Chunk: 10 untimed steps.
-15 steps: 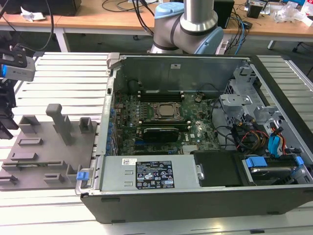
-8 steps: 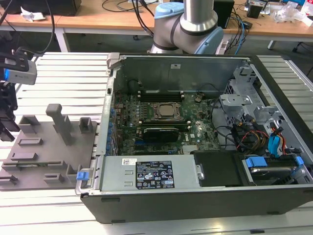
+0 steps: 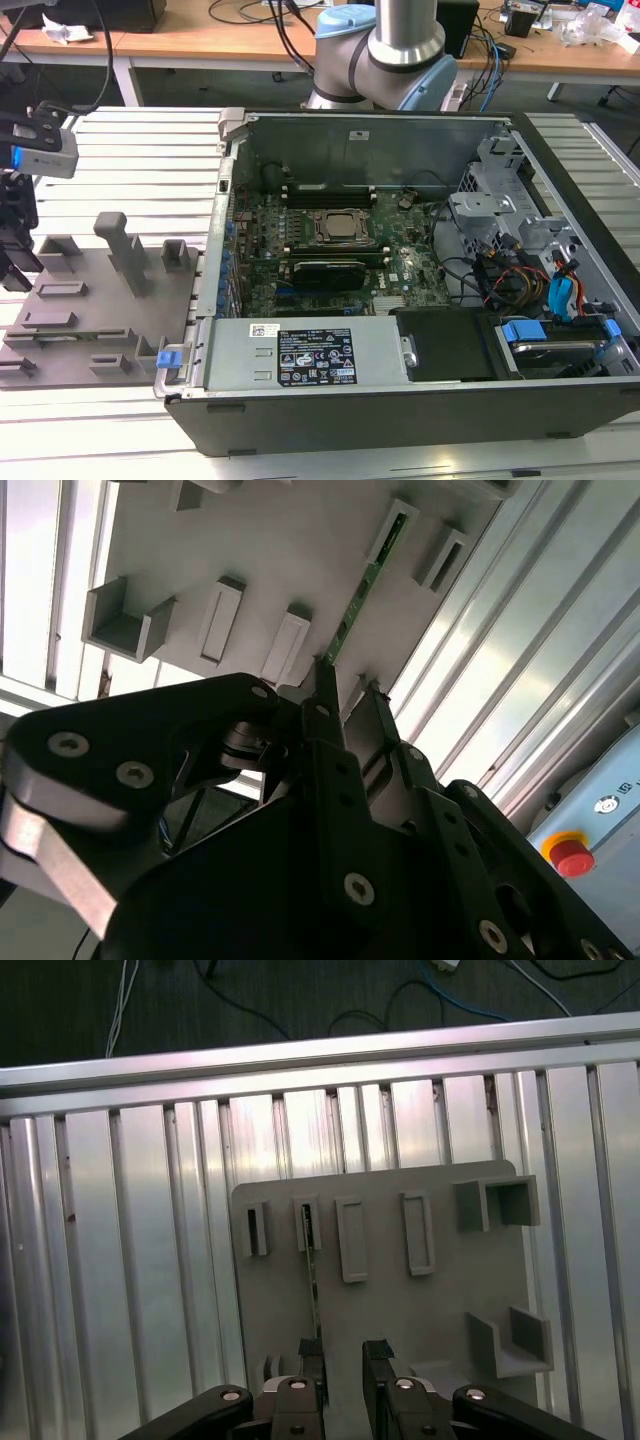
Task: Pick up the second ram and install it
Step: 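Pick up the second ram and move it above second insertion slot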
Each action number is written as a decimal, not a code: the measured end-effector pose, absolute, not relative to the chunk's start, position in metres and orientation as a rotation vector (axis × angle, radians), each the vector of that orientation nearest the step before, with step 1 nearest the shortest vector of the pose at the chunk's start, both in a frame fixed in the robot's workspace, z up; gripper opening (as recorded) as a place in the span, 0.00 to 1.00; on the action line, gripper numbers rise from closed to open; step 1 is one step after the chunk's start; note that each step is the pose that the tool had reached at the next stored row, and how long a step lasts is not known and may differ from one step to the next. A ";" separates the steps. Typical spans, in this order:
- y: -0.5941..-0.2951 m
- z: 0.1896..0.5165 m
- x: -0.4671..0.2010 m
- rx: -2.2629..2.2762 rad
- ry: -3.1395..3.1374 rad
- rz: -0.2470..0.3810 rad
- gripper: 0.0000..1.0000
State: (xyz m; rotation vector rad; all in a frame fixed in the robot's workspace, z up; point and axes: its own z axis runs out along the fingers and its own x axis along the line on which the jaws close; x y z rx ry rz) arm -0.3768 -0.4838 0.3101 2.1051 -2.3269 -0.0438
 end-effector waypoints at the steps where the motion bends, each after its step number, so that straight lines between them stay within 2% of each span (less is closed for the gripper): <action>1: -0.484 0.309 -0.377 2.105 -2.327 -0.044 0.30; 10: -0.484 0.302 -0.377 2.105 -2.327 -0.044 0.30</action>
